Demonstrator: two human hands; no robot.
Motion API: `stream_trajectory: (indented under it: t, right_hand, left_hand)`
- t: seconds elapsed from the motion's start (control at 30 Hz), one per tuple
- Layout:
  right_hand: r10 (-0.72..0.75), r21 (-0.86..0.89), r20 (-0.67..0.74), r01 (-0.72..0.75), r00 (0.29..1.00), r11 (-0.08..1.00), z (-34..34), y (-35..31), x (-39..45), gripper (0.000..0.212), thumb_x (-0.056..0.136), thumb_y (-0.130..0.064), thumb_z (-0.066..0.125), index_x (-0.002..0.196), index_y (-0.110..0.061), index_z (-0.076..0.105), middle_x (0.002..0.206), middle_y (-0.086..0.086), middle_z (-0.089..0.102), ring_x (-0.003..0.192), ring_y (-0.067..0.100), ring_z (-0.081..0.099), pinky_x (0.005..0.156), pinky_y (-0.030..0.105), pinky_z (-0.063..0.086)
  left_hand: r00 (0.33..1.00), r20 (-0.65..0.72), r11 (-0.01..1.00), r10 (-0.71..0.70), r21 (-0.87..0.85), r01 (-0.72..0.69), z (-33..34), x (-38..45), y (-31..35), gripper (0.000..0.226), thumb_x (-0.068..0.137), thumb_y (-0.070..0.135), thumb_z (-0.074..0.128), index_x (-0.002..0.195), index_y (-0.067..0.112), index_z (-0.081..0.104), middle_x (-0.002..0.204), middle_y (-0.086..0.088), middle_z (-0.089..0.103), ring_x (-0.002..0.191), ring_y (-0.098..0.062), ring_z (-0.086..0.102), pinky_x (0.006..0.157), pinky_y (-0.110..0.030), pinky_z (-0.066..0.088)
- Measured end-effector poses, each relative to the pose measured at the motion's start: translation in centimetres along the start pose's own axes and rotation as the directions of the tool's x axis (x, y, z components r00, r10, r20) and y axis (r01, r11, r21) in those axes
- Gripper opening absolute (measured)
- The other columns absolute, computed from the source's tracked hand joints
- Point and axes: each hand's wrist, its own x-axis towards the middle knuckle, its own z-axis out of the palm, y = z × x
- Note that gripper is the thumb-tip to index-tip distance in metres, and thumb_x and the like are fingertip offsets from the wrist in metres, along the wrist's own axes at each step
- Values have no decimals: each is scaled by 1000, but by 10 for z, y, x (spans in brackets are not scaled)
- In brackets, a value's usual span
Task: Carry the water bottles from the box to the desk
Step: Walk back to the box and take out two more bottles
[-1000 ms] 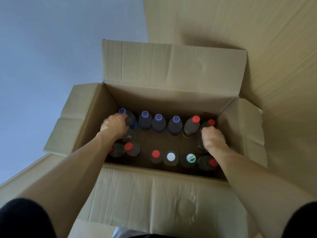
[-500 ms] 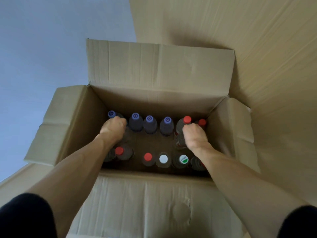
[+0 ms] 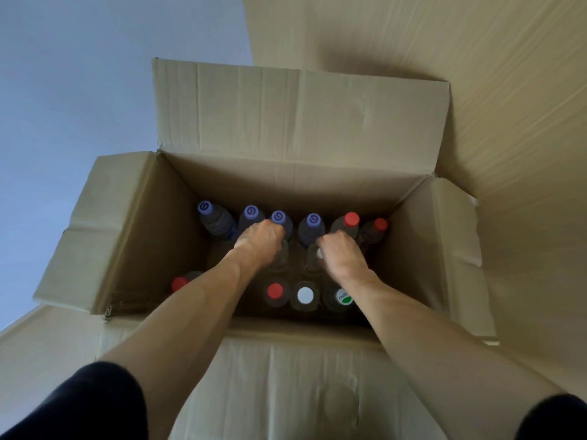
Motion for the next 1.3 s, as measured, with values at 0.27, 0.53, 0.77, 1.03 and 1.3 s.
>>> stream_trajectory:
  t: [0.27, 0.53, 0.77, 1.03, 1.3]
  right_hand:
    - [-24, 224, -23, 28, 999, 974, 14, 8, 3, 35, 82, -26, 79, 113, -17, 65, 113, 5, 60, 110, 25, 56, 84, 36, 48]
    - [-49, 325, 142, 0, 989, 946, 30, 31, 11, 61, 71, -23, 87, 125, -21, 57, 123, 5, 63, 115, 28, 60, 88, 36, 50]
    - [-58, 350, 86, 24, 995, 937, 43, 26, 18, 43, 77, -30, 80, 110, -22, 54, 111, 4, 67, 104, 29, 65, 71, 28, 37]
    - [42, 582, 54, -66, 998, 811, 2, 42, -2, 57, 58, -33, 90, 107, -35, 60, 104, -10, 69, 99, 14, 64, 81, 29, 49]
    - [94, 913, 93, -123, 991, 389, -61, 61, -13, 56, 65, -3, 86, 116, -13, 66, 113, 7, 73, 109, 24, 68, 103, 51, 50]
  left_hand:
    - [999, 22, 974, 28, -225, -22, 16, 4, -25, 39, 87, 23, 74, 124, 16, 63, 128, -8, 59, 117, -28, 58, 97, -42, 50]
    - [990, 130, 969, 49, -245, -15, 39, 15, -31, 48, 90, 24, 71, 134, 16, 53, 133, -10, 60, 120, -30, 57, 98, -43, 48]
    - [997, 47, 979, 59, -200, -48, 50, 24, -24, 40, 90, 39, 67, 122, 18, 56, 124, -10, 61, 113, -33, 60, 87, -41, 51]
    - [992, -107, 916, 72, -387, -109, 12, 0, -27, 53, 66, 41, 87, 98, 27, 47, 102, 2, 63, 93, -22, 63, 71, -31, 47]
    - [981, -137, 490, -136, -870, -53, -48, -36, -36, 62, 54, 24, 82, 111, 8, 64, 106, -12, 72, 104, -30, 69, 94, -47, 55]
